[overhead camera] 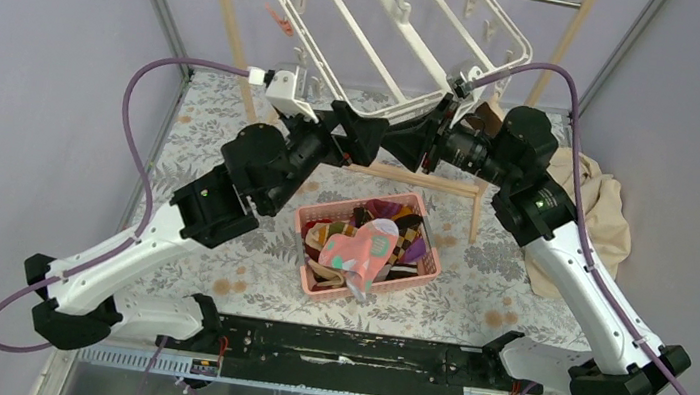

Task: Remove the socks clipped to the hanger
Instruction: Adjust the hanger on the clothesline.

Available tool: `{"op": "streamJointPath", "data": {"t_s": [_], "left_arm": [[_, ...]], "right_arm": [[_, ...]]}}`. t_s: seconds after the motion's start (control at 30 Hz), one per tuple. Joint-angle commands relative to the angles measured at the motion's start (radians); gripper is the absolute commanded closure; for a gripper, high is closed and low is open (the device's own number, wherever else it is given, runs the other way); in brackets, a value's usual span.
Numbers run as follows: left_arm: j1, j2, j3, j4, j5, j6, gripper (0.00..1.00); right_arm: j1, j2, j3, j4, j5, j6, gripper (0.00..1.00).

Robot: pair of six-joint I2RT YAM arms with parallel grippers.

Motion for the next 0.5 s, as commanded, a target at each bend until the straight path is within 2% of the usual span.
{"op": "streamJointPath", "data": {"t_s": [0.0,0.1,0.2,0.47], "left_arm": [[-0.007,0.055,0.071,0.091,-0.097,0.087,0.01],[-0.007,0.1,0.111,0.1,-0.134,0.121,0.01],[-0.004,0.14,0.141,0.101,-0.157,0.146,0.01],[0.058,0.179,0.178,0.083,-0.154,0.167,0.01]], "right_arm": [[0.012,-0.032,0.055,-0.038,0.021,-0.041,0.6],[0.012,-0.054,0.079,-0.099,0.053,-0.065,0.52],[0.011,-0.075,0.122,-0.186,0.153,-0.097,0.46],[0.01,-0.151,0.157,-0.354,0.665,-0.174,0.35]]}}
